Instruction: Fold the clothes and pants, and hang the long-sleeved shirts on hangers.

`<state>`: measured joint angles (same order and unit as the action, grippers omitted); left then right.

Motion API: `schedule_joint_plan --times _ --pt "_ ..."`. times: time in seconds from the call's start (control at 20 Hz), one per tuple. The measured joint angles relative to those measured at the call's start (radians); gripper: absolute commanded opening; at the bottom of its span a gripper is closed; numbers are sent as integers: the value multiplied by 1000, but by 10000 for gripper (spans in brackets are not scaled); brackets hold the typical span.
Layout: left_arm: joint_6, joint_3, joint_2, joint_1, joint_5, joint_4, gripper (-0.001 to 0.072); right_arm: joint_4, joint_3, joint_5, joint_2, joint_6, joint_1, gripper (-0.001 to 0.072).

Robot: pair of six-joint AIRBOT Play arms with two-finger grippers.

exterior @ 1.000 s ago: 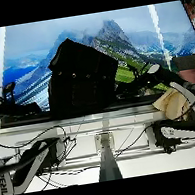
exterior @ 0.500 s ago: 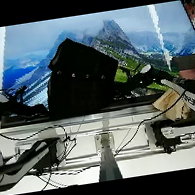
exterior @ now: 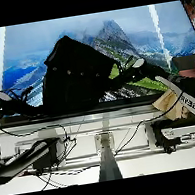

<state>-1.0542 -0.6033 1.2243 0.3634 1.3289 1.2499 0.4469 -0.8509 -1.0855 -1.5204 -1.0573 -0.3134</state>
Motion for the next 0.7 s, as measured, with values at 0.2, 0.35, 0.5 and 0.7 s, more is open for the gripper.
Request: schedule_joint_plan --times 0.2,0.35,0.5,0.7 --pt "26 0 10 25 5 -6 688 -2 -18 3 0 2 -5 33" --pt "38 1 13 86 10 -34 619 -2 -23 4 0 2 -6 33" --pt "55 0 31 148 -7 -95 611 -2 -24 5 0 2 -6 33" --pt "82 1 105 174 -48 -210 289 -1 -25 11 0 3 -7 34"
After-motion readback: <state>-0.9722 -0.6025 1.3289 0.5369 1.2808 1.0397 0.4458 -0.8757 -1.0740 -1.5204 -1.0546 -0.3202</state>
